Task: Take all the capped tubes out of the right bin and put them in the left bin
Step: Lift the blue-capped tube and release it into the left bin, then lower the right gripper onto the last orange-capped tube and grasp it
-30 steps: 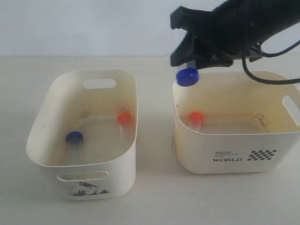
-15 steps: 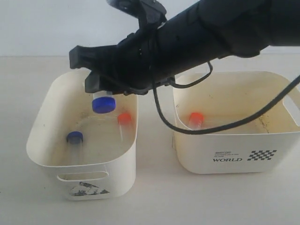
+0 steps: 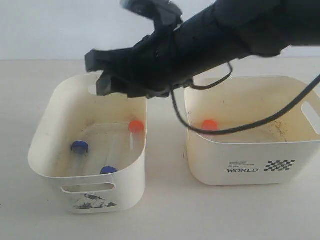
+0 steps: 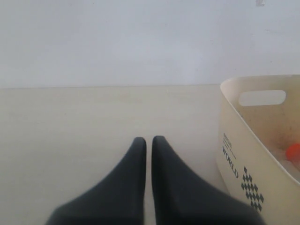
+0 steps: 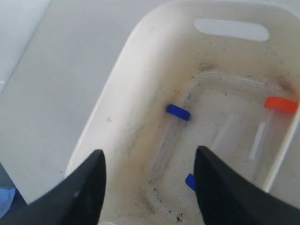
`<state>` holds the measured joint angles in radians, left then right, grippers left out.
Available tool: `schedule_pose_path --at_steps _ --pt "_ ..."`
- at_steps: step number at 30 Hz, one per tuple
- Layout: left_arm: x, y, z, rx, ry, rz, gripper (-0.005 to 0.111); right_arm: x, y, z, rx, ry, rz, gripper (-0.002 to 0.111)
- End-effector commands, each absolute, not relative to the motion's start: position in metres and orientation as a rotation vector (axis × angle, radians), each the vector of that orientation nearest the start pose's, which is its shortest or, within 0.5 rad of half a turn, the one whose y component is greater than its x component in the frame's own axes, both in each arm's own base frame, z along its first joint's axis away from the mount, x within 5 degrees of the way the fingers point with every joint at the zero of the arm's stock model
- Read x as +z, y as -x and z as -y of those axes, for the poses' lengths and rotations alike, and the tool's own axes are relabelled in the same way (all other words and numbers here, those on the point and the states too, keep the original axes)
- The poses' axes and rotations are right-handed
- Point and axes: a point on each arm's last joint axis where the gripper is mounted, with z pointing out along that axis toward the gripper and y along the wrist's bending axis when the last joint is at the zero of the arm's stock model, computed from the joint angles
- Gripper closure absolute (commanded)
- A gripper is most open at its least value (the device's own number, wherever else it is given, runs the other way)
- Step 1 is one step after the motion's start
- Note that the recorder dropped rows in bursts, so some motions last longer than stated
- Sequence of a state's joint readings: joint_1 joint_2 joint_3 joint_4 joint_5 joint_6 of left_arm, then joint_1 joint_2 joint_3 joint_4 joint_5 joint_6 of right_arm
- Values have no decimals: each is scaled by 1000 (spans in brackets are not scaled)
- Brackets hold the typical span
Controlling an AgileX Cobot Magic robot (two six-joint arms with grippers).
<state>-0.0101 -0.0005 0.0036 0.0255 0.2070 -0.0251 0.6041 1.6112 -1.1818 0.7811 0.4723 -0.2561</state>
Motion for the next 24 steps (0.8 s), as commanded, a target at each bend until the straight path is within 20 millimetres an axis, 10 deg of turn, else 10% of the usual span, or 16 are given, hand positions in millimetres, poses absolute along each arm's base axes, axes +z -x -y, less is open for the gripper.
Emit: schedule_pose_path --at_steps 1,9,24 --pt "195 -56 0 -16 8 -1686 102 319 -291 -184 874 304 -2392 57" --pt "195 -56 0 -16 8 -1686 102 309 -311 -105 427 164 -2645 57" --pt "195 -56 0 -16 8 -1686 102 202 -327 -103 296 96 -2889 57"
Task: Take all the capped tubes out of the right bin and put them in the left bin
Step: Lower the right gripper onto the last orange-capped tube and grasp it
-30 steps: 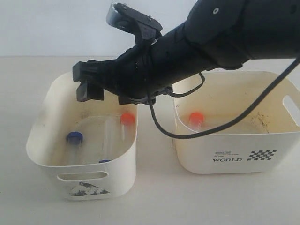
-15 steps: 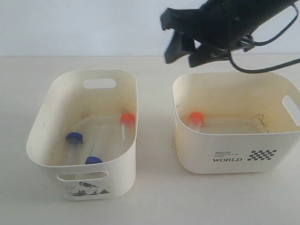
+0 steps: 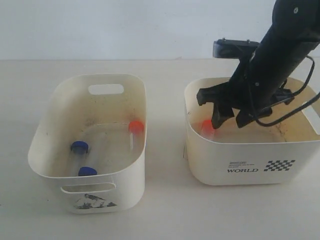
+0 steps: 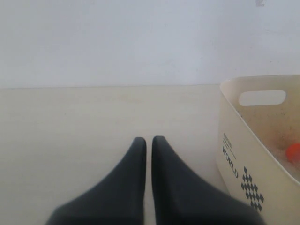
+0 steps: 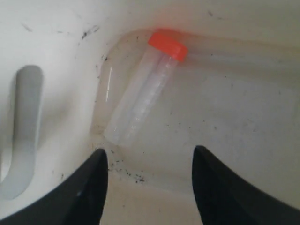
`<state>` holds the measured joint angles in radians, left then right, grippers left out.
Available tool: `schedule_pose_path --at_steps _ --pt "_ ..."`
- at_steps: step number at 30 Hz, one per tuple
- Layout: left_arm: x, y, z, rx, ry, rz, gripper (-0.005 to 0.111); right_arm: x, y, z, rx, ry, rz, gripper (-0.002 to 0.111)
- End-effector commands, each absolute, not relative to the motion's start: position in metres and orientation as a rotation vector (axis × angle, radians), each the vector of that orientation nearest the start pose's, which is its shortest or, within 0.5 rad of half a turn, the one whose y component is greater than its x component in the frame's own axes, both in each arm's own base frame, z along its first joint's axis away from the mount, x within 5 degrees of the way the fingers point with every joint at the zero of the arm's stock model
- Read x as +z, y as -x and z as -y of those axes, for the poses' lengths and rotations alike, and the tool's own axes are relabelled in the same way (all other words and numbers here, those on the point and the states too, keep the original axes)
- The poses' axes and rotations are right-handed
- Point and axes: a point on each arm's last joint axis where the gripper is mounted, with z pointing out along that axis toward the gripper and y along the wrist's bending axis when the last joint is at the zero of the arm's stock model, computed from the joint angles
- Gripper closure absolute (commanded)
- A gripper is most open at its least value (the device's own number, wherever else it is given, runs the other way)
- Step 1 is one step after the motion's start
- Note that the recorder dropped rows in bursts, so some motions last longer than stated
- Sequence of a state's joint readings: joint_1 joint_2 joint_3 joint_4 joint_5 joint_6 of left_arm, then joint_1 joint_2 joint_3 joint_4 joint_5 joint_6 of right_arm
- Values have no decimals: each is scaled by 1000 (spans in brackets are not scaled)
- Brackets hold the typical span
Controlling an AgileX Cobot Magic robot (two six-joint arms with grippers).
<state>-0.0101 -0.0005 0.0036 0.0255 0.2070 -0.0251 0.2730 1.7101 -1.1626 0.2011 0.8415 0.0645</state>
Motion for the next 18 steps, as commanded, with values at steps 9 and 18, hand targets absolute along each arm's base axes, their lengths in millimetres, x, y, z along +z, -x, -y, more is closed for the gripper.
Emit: schedule_pose_path --at_steps 9,18 --pt "195 -56 0 -16 8 -1686 102 171 -342 -107 293 39 -2876 32" --pt "195 -56 0 -16 8 -1686 102 140 -351 -109 285 4 -2898 32"
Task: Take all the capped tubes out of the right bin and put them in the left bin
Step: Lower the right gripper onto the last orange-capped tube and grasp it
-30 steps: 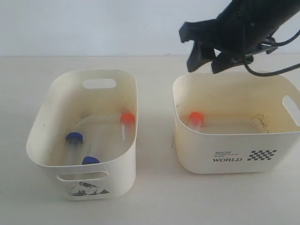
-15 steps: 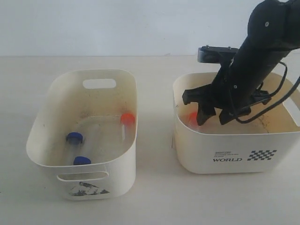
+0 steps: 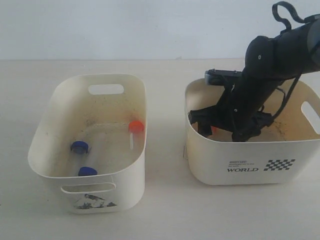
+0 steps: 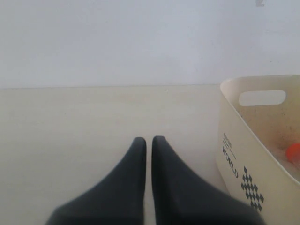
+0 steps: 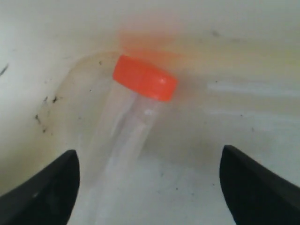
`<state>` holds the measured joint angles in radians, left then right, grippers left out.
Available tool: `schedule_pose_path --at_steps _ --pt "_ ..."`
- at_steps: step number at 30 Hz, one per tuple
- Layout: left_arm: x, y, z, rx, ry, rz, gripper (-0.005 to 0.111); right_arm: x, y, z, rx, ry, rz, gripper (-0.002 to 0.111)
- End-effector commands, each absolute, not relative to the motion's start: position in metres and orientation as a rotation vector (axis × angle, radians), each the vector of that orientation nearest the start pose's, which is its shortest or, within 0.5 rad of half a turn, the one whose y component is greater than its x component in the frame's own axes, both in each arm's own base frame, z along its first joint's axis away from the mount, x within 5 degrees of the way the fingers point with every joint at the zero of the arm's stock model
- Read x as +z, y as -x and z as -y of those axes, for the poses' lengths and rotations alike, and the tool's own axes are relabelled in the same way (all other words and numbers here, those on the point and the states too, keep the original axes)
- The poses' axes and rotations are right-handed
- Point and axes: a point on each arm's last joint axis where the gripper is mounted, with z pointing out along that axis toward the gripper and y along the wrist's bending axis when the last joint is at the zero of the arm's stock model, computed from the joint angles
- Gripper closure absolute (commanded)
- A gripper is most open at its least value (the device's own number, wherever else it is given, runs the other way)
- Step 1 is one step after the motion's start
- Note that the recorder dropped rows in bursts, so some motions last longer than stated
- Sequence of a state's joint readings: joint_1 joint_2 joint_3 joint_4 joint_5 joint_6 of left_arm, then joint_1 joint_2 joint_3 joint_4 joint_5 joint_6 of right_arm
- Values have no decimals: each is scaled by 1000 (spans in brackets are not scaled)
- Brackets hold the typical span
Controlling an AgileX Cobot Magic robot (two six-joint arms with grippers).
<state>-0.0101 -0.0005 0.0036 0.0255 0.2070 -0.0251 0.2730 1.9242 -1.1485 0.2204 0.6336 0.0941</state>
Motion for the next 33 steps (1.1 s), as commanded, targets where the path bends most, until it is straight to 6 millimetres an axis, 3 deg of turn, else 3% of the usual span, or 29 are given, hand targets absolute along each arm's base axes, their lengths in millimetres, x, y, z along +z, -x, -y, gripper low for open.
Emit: schedule_pose_path --at_steps 1,18,20,22,24,25,26,29,33 --pt "195 -56 0 -16 8 -1686 102 138 -351 -109 284 4 -2901 32" --pt "195 -56 0 -16 8 -1686 102 114 -347 -112 267 4 -2998 32" --pt "195 -56 0 -16 8 -1686 102 108 -346 -112 264 0 -3025 39" --pt "195 -56 0 -16 8 -1686 102 107 -344 -112 262 2 -3049 62" --pt "195 -56 0 -16 8 -1686 102 108 -342 -112 263 3 -3069 95" --pt "195 -56 0 -16 8 -1686 102 108 -341 -112 264 1 -3078 103" --pt "195 -56 0 -16 8 -1686 102 108 -340 -112 263 -1 -3092 108" --pt "195 -56 0 -16 8 -1686 102 111 -338 -112 265 -11 -3105 108" --pt "195 -56 0 -16 8 -1686 102 139 -340 -112 294 -16 -3011 108"
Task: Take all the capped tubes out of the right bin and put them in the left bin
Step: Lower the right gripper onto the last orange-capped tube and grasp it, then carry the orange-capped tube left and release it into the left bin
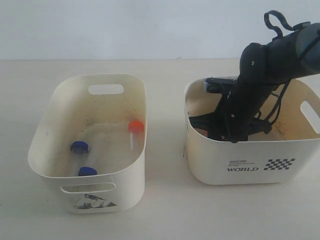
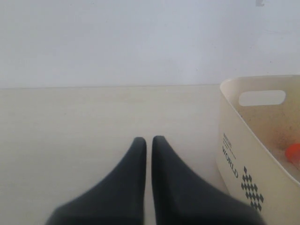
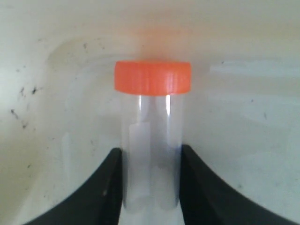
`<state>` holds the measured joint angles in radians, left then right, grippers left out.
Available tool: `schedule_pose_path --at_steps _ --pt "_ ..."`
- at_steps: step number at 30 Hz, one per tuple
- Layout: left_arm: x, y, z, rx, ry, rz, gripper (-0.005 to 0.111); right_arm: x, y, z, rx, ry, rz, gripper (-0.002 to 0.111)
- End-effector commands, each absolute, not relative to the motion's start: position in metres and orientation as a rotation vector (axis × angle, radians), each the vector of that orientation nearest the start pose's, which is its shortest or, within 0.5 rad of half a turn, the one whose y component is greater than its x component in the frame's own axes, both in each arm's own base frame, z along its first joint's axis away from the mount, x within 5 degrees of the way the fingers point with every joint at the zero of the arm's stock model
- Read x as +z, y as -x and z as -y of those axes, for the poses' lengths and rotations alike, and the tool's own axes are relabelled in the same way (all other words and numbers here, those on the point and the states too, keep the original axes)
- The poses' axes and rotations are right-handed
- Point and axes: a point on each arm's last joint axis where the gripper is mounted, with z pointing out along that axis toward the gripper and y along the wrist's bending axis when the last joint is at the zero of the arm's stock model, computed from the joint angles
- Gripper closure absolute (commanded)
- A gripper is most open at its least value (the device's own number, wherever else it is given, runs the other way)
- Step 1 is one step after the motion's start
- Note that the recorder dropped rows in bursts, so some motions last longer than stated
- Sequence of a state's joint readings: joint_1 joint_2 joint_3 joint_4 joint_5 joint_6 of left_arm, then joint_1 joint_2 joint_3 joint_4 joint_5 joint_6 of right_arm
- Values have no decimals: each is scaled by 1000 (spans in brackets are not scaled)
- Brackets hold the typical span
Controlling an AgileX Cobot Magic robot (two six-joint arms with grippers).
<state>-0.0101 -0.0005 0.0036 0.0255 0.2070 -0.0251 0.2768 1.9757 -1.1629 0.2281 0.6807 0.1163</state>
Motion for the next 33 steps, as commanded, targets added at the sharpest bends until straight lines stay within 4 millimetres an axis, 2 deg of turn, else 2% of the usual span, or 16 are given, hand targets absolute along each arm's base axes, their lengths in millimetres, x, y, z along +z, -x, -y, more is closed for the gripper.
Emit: schedule_pose_path --at_steps 1,18,23,29,33 --pt "195 -56 0 -16 8 -1686 102 144 -340 -112 299 -15 -2995 108" --pt "195 -56 0 -16 8 -1686 102 232 -325 -105 326 47 -2736 108" --pt "195 -56 0 -16 8 -1686 102 268 -313 -102 370 41 -2618 108" --pt "195 -56 0 -16 8 -1686 102 320 -294 -110 664 -44 -2387 108" --pt "195 -56 0 -16 8 -1686 102 339 -288 -120 881 -20 -2269 108"
